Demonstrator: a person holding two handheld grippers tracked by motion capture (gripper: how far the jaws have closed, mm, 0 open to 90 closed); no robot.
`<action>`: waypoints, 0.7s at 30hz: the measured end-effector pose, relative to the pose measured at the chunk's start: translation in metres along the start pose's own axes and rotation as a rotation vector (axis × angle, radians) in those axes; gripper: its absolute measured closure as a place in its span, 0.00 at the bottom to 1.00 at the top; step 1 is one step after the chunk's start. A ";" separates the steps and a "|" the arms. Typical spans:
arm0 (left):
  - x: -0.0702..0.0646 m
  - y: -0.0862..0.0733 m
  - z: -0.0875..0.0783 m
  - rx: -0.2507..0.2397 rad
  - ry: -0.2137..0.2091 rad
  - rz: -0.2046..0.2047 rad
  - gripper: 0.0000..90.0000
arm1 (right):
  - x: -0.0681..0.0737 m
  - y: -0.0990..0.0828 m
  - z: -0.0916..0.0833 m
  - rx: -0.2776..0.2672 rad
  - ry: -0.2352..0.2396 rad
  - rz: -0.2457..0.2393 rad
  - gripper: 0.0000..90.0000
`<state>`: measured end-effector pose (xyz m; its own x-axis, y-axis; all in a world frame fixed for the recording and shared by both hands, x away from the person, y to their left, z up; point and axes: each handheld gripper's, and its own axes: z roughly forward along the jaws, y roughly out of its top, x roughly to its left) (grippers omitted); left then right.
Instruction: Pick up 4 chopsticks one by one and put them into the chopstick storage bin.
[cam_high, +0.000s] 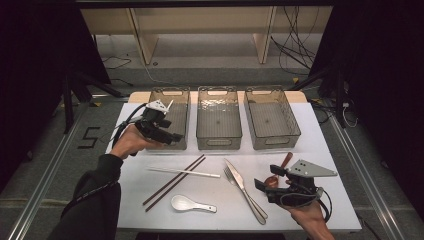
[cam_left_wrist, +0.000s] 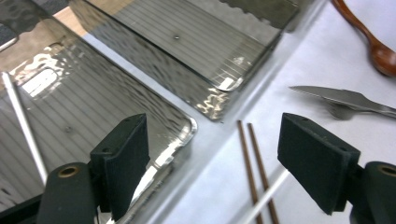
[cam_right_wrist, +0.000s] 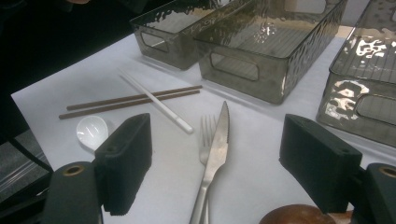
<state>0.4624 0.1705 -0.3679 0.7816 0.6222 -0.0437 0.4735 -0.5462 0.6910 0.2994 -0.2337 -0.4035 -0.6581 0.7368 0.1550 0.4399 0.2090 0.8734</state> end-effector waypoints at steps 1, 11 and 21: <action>-0.004 -0.001 -0.001 0.009 0.006 0.007 0.25 | 0.000 0.000 0.000 -0.005 -0.001 0.001 0.29; -0.026 -0.009 0.001 0.030 -0.026 0.065 0.21 | 0.001 0.000 0.000 -0.010 -0.004 -0.005 0.29; -0.036 -0.020 0.010 0.135 -0.011 0.123 0.21 | 0.001 0.000 -0.001 -0.008 -0.004 -0.007 0.29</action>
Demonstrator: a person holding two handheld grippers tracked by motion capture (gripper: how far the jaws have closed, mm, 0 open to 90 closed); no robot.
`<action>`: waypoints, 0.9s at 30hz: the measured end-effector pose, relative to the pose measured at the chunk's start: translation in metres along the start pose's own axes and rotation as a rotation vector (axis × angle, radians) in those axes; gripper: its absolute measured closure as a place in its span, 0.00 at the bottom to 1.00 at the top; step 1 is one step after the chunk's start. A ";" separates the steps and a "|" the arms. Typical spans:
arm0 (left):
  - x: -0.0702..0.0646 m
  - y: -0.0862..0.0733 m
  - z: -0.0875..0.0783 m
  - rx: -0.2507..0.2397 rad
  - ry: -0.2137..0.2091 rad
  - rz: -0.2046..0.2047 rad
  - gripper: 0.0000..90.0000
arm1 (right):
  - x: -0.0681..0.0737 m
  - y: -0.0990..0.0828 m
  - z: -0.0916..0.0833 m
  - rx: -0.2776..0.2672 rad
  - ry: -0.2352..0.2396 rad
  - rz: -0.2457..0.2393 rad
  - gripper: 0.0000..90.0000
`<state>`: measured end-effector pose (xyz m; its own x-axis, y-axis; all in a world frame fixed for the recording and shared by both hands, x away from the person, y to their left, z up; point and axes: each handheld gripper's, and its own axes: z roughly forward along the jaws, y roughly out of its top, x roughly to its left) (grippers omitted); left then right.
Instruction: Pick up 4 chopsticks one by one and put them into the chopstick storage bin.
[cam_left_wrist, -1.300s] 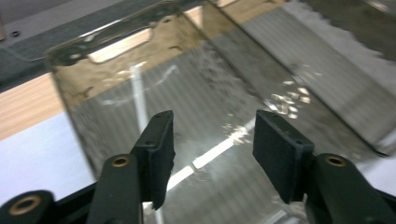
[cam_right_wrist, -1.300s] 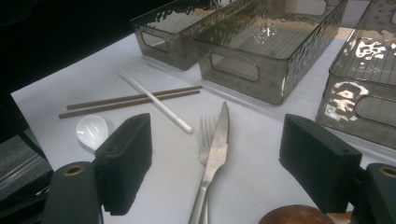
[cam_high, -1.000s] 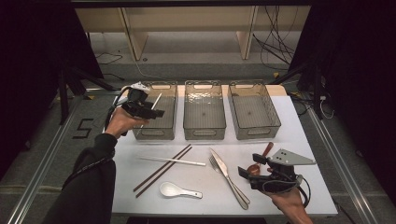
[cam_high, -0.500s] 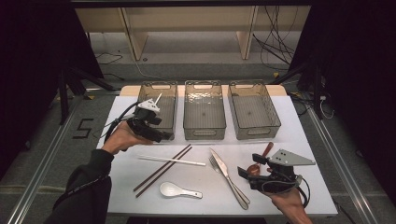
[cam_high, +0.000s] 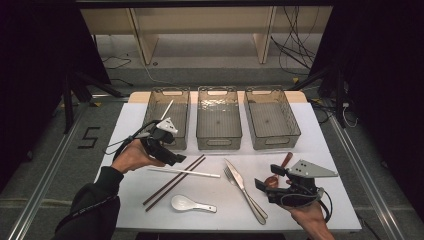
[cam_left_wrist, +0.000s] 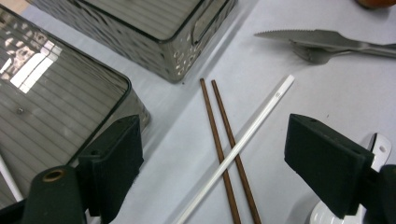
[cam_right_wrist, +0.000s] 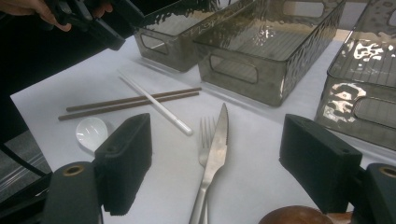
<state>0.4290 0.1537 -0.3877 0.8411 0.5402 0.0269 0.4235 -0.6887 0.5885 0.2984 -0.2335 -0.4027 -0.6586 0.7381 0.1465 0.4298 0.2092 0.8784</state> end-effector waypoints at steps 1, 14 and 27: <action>-0.001 -0.001 0.002 0.017 0.007 0.007 0.21 | 0.000 0.000 0.000 0.001 0.001 -0.002 0.29; 0.002 -0.021 0.023 0.155 0.014 0.036 0.27 | 0.001 0.001 0.000 0.000 0.002 -0.004 0.29; 0.008 -0.034 0.041 0.253 -0.010 0.059 0.48 | 0.000 0.001 0.000 -0.001 0.004 -0.003 0.29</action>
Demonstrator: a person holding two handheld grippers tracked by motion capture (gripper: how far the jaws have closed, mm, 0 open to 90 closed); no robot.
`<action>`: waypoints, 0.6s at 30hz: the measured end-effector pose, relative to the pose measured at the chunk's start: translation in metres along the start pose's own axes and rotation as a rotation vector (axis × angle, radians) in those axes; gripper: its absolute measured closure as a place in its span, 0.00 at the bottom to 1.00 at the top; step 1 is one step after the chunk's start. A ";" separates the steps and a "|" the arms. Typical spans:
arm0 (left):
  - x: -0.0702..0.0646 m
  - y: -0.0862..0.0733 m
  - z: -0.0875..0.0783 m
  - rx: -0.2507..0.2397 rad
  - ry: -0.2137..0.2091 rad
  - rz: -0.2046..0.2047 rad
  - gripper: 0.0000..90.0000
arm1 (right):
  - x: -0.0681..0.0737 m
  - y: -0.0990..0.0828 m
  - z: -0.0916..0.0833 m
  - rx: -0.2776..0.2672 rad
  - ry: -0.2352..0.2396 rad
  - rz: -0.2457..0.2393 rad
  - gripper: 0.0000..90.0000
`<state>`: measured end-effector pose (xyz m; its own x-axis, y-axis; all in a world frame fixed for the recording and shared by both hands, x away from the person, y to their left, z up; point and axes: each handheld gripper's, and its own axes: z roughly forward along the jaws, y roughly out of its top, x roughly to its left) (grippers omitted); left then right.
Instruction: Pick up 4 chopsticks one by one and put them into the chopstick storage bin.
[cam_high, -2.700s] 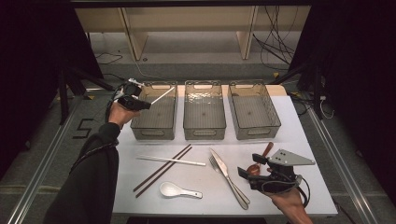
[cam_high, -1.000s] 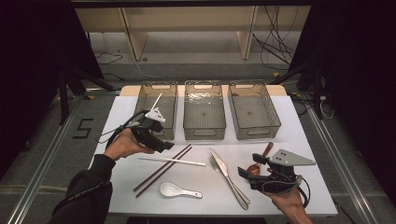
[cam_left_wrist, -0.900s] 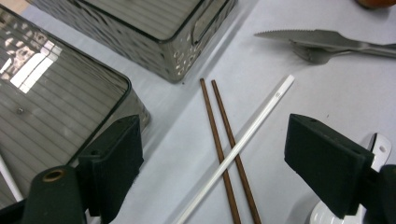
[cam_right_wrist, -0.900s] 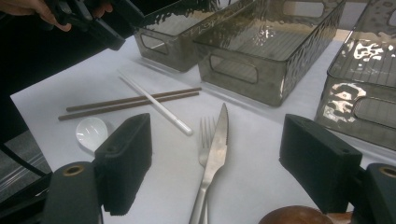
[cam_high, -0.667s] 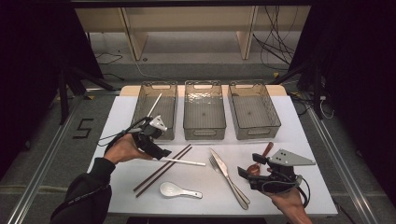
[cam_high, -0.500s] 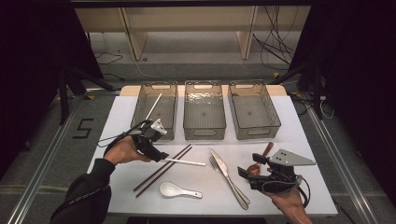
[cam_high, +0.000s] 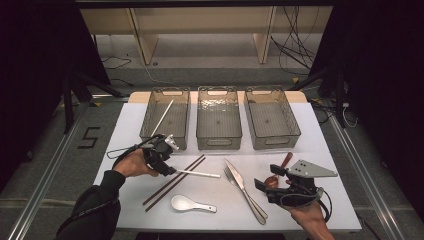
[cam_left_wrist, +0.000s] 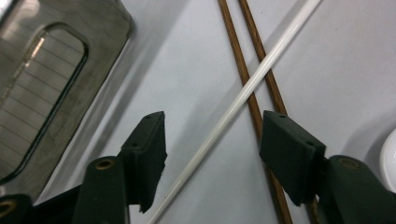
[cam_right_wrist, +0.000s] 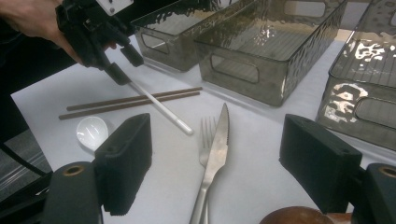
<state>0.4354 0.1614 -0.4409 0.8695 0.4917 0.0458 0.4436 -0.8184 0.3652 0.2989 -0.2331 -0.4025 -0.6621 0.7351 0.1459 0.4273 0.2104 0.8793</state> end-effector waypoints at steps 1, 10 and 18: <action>0.000 0.000 0.001 0.004 -0.002 0.003 0.49 | 0.000 0.000 0.000 0.000 0.000 0.000 0.29; 0.003 -0.002 0.012 0.042 -0.002 0.029 0.56 | 0.000 0.000 0.000 0.001 0.001 -0.004 0.29; 0.002 -0.005 0.020 0.076 -0.001 0.068 0.67 | 0.001 0.000 0.000 0.003 0.001 -0.001 0.29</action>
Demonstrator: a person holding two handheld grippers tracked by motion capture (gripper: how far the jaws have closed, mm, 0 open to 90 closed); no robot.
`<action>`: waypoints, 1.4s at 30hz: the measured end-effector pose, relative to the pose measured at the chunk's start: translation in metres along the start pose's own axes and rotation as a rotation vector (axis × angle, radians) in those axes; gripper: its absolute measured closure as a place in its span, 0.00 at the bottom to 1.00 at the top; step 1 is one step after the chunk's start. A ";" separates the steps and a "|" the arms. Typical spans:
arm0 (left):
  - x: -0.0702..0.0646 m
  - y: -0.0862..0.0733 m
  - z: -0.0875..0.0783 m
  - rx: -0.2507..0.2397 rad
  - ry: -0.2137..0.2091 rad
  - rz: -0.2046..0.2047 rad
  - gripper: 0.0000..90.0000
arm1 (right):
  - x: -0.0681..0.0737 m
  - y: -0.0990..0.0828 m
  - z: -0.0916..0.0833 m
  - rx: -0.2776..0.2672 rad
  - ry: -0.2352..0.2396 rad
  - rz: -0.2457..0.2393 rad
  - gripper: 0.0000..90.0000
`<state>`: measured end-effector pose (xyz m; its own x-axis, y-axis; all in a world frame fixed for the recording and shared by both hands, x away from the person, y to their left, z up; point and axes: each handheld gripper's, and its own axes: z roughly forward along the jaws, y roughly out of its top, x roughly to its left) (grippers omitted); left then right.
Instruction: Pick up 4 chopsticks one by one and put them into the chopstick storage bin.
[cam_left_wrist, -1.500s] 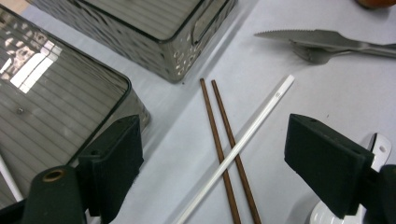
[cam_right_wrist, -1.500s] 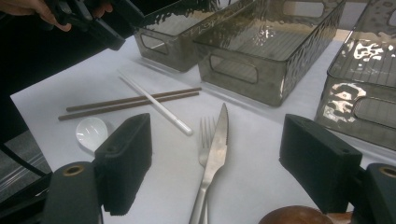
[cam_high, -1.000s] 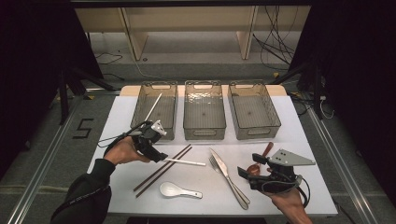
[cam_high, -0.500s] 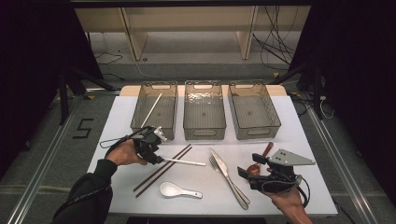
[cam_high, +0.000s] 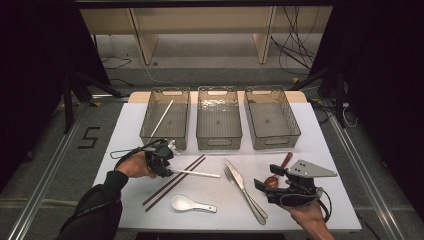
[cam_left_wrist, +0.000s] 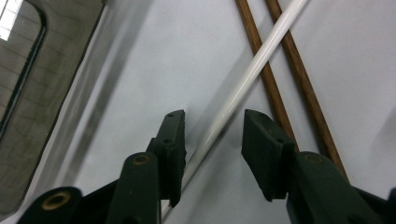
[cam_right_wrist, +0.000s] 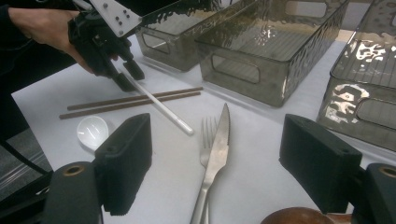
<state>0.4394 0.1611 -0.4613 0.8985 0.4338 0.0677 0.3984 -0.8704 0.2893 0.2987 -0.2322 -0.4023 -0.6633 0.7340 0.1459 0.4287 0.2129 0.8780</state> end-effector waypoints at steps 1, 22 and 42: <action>0.000 0.000 0.001 0.003 0.000 0.006 0.68 | 0.000 0.000 0.000 0.000 0.000 -0.001 0.29; -0.002 -0.002 0.000 0.018 -0.078 0.078 0.94 | 0.000 0.000 -0.001 0.002 0.001 -0.003 0.29; -0.008 0.007 -0.031 -0.092 -0.049 0.061 0.95 | 0.000 0.000 -0.001 0.001 -0.001 -0.005 0.29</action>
<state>0.4298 0.1588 -0.4306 0.9293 0.3669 0.0417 0.3263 -0.8689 0.3722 0.2982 -0.2332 -0.4013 -0.6647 0.7336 0.1415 0.4265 0.2171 0.8781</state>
